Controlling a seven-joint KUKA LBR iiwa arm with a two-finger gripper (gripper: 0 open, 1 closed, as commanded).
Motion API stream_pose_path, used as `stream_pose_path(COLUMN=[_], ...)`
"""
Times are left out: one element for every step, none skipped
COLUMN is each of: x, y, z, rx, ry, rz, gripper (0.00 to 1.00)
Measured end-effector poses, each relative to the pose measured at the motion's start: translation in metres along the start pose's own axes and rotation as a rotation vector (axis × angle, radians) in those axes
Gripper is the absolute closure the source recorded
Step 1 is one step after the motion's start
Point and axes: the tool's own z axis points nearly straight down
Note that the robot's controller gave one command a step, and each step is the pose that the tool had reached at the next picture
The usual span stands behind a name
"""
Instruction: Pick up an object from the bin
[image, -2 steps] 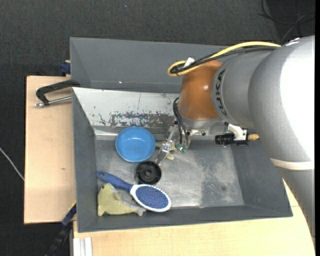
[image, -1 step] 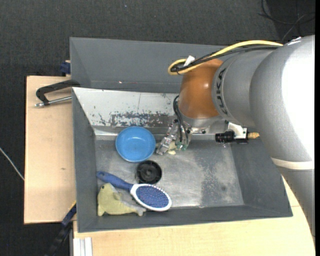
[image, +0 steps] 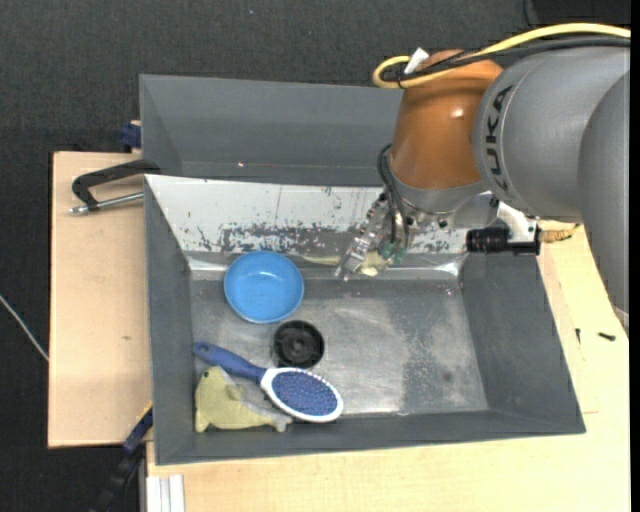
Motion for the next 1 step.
stream_pose_path(x=[0.0109], y=[-0.0047], z=[-0.0291], rx=[0.002], ry=[0.004], rz=[0.013], gripper=[1.0])
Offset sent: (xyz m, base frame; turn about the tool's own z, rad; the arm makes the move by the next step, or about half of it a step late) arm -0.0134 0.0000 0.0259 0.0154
